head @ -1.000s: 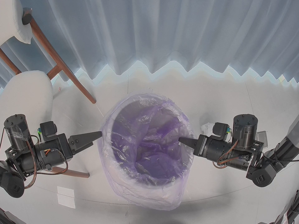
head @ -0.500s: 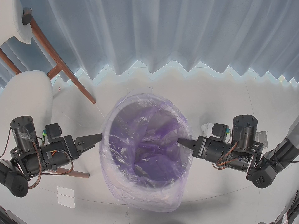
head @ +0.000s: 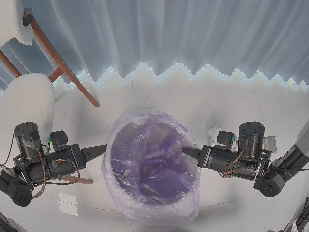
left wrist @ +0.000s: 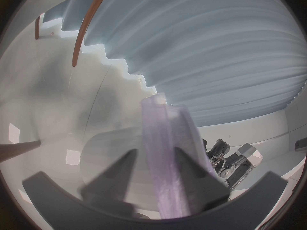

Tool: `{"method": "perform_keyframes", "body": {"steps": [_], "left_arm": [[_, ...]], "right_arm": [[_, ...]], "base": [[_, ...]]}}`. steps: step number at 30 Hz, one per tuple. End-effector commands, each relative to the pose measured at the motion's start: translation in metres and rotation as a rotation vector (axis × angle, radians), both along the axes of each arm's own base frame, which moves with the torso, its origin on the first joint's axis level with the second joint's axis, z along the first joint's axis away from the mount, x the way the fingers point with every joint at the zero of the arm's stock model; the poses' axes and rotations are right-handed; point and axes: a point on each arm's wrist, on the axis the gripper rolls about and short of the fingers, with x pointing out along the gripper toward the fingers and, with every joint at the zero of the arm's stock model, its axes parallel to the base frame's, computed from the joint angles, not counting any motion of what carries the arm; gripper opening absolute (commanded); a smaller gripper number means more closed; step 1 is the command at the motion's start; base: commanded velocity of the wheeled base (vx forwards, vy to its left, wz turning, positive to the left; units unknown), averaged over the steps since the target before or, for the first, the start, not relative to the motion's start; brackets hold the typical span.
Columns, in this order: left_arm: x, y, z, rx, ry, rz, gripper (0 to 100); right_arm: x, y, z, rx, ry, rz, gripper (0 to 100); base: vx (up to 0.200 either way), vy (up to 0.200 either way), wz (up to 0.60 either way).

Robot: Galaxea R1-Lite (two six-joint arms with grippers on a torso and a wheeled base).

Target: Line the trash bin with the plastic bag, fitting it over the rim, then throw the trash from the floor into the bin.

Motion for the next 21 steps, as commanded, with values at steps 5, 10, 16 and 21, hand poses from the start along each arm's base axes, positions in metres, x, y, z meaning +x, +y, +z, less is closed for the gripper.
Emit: {"method": "perform_keyframes", "body": {"steps": [5, 10, 16, 21], "left_arm": [[-0.002, -0.004, -0.003, 0.003, 0.011, -0.02, 0], [0.0, -0.004, -0.005, 0.008, 0.021, -0.015, 0], [0.002, -0.002, -0.008, 0.012, 0.033, 0.001, 0], [0.009, 0.003, -0.011, 0.023, 0.042, 0.053, 0]], "right_arm": [[0.001, 0.0, 0.001, 0.007, 0.0, -0.004, 0], [0.004, 0.001, -0.001, 0.008, 0.003, -0.011, 0], [0.008, 0.0, 0.002, 0.025, -0.016, -0.019, 0], [0.017, -0.004, 0.006, 0.062, -0.049, -0.048, 0]], "base": [[0.0, 0.0, 0.0], [0.0, 0.0, 0.0], [0.0, 0.0, 0.0], [0.0, 0.0, 0.0]]}}
